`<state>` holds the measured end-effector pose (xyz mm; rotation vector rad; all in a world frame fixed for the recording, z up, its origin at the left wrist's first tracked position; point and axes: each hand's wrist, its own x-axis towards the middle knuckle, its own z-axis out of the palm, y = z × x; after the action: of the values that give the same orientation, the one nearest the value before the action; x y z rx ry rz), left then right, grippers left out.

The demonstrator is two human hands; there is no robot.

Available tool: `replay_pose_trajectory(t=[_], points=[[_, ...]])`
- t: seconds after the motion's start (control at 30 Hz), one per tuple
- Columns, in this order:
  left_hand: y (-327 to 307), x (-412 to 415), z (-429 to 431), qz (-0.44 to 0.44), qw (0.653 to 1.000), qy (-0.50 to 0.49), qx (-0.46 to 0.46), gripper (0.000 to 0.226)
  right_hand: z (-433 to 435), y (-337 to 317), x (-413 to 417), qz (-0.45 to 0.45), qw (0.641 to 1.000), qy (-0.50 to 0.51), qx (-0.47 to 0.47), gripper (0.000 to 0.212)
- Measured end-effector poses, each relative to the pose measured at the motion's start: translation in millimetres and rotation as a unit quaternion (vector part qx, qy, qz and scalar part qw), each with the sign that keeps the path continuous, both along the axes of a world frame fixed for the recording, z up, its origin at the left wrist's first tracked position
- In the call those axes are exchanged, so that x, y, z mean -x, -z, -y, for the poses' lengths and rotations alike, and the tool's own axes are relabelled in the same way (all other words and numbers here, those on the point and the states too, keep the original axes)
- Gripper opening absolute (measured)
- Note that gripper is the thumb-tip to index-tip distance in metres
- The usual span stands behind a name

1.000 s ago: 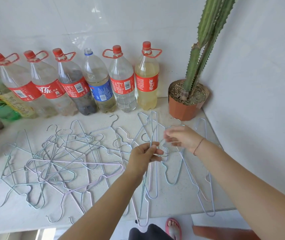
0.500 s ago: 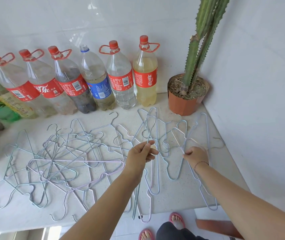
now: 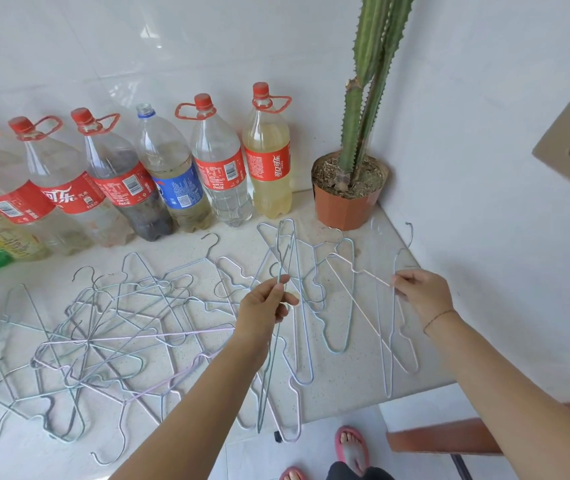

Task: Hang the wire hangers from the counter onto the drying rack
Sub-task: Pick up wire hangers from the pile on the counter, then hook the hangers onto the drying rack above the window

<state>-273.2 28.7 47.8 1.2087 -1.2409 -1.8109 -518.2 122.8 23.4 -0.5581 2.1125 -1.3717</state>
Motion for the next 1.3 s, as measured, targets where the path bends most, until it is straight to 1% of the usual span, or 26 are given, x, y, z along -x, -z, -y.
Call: replay_pose_trajectory(t=[0.1, 0.27, 0.33, 0.5, 0.67, 0.77, 0.87, 1.07, 1.2, 1.3], points=[[-4.1, -1.1, -1.8, -0.001, 1.0, -0.007, 0.0, 0.024, -9.6, -24.8, -11.3, 0.048, 0.997, -0.014, 0.054, 0.007], [-20.1, -17.8, -19.4, -0.002, 0.998, -0.056, 0.0, 0.023, -15.5, -57.0, -38.6, 0.087, 0.983, -0.12, 0.107, 0.006], [-28.6, -30.8, -29.9, -0.011, 0.996, -0.093, 0.006, 0.022, -13.2, -67.0, -49.2, 0.107, 0.974, -0.157, 0.12, 0.006], [-43.9, -68.7, -68.5, 0.003, 0.981, -0.196, 0.018, 0.024, -9.2, -83.9, -81.1, 0.148, 0.948, -0.252, 0.127, 0.011], [-51.1, -109.4, -134.3, -0.004, 0.953, -0.303, 0.027, 0.023, -24.4, -90.8, -126.7, 0.196, 0.901, -0.371, 0.106, 0.008], [-55.7, -136.8, -182.4, -0.002, 0.929, -0.367, 0.035, 0.023, -44.3, -96.1, -161.5, 0.197, 0.868, -0.447, 0.092, 0.009], [-60.5, -164.2, -235.6, 0.018, 0.901, -0.432, 0.043, 0.022, -69.1, -100.6, -198.5, 0.195, 0.83, -0.516, 0.084, 0.011], [-69.3, -224.8, -358.8, 0.035, 0.842, -0.536, 0.055, 0.02, -137.9, -107.9, -276.1, 0.208, 0.754, -0.62, 0.068, 0.011], [-80.1, -259.6, -450.6, 0.021, 0.785, -0.616, 0.063, 0.019, -200.0, -117.2, -329.5, 0.211, 0.695, -0.685, 0.057, 0.011], [-91.0, -283.3, -531.2, 0.019, 0.738, -0.67, 0.077, 0.019, -259.5, -130.7, -371.7, 0.22, 0.639, -0.735, 0.055, 0.013]])
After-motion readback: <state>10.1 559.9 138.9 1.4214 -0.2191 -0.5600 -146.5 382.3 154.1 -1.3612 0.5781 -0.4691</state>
